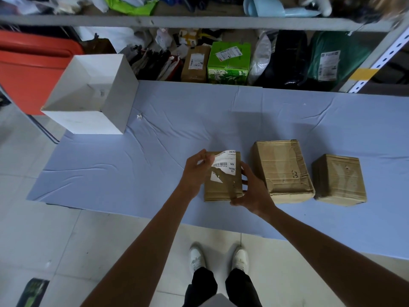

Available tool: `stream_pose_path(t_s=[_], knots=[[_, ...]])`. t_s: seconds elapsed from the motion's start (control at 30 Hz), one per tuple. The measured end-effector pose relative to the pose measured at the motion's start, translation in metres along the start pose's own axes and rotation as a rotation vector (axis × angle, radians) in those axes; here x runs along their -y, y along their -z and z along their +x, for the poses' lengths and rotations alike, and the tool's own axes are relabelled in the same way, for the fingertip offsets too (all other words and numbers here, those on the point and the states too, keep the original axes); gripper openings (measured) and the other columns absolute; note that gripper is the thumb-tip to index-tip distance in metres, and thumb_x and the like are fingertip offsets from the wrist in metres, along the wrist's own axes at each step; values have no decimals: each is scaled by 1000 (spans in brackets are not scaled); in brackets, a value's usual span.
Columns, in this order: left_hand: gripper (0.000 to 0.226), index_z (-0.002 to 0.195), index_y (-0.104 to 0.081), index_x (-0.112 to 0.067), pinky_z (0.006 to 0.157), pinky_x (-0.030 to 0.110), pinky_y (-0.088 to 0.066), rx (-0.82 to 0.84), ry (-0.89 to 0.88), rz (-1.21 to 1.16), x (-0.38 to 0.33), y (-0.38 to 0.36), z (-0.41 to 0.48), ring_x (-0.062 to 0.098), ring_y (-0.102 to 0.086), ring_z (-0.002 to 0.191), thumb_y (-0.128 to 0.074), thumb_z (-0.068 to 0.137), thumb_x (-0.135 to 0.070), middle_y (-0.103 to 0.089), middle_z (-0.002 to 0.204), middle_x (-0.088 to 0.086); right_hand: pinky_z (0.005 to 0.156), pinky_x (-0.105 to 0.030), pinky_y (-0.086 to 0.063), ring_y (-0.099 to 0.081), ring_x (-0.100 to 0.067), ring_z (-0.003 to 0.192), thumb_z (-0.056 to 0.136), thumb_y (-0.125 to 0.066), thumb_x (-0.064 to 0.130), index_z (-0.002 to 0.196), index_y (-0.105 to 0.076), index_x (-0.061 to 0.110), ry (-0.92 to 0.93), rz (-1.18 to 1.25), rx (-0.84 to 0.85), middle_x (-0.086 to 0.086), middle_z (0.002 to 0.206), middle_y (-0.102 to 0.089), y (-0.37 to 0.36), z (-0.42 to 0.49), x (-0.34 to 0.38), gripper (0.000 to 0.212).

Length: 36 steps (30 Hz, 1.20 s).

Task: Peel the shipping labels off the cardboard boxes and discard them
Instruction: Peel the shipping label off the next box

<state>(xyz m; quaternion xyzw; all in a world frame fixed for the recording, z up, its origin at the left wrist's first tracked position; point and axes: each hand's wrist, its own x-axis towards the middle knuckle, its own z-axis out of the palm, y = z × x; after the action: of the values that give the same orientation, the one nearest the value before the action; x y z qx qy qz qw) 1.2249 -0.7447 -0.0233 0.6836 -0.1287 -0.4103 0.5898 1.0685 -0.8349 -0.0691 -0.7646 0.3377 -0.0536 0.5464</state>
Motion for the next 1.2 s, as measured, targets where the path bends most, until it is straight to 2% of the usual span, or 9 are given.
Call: stream_pose_path(t_s=[0.17,0.37,0.47,0.63,0.8,0.87,0.93,1.07,1.2], knots=[[15,103,-59,-7,87,49,-53,-74,-44,13,5,9,5,31,-61,108,-56,93,-18,-62,117,14,76,-40,-60,-62,-19,107,52,-90,4,146,-23,25,-19,37,-15,9,119,-59,0,-2,-4,117],[10,85,-53,-11,63,39,-57,-142,-32,-114,13,15,5,26,-63,88,-55,92,-4,-61,92,10,78,-29,-59,-62,-17,111,56,-89,9,147,-20,23,-2,-2,-14,3,126,-58,-3,0,-6,115],[16,86,-54,-10,67,40,-54,-175,-4,-173,13,18,3,23,-60,82,-53,89,6,-59,85,8,74,-14,-54,-59,-15,113,59,-88,6,150,-15,18,-2,-16,-4,1,133,-54,-6,1,-5,116],[24,101,-49,-12,70,42,-54,-167,-10,-160,19,24,8,34,-61,100,-62,86,1,-62,108,16,74,-10,-51,-56,-11,114,64,-85,3,150,-15,19,14,-8,10,1,137,-50,-8,5,-4,112],[49,125,-39,-19,61,17,-54,-132,-109,-149,15,23,3,16,-60,98,-61,87,1,-59,115,6,86,-29,-56,-55,-14,116,65,-86,8,152,-8,24,3,-35,4,1,141,-46,-9,5,-2,118],[43,123,-45,-16,59,12,-52,-134,-150,-82,17,23,4,19,-57,104,-59,87,2,-57,124,6,87,-37,-57,-56,-18,117,64,-86,7,152,-9,28,3,-20,5,0,137,-49,-9,4,-3,118],[31,113,-54,-11,63,11,-51,-121,-188,10,22,25,7,23,-53,115,-59,86,4,-56,130,9,83,-30,-57,-57,-16,112,65,-84,3,147,-22,32,-4,-3,0,2,128,-54,-10,4,-3,107],[34,109,-61,-22,90,36,-55,-78,-151,163,37,33,14,26,-51,124,-71,80,-7,-51,138,6,74,-20,-56,-59,-21,112,67,-80,-3,131,-39,33,-5,12,-11,4,115,-57,-10,3,-3,84],[53,116,-56,-25,91,49,-53,22,-101,82,42,35,13,31,-54,120,-77,71,-6,-48,138,9,69,-29,-60,-61,-18,106,68,-82,3,152,-11,23,-15,32,-13,6,125,-51,-10,2,2,112]])
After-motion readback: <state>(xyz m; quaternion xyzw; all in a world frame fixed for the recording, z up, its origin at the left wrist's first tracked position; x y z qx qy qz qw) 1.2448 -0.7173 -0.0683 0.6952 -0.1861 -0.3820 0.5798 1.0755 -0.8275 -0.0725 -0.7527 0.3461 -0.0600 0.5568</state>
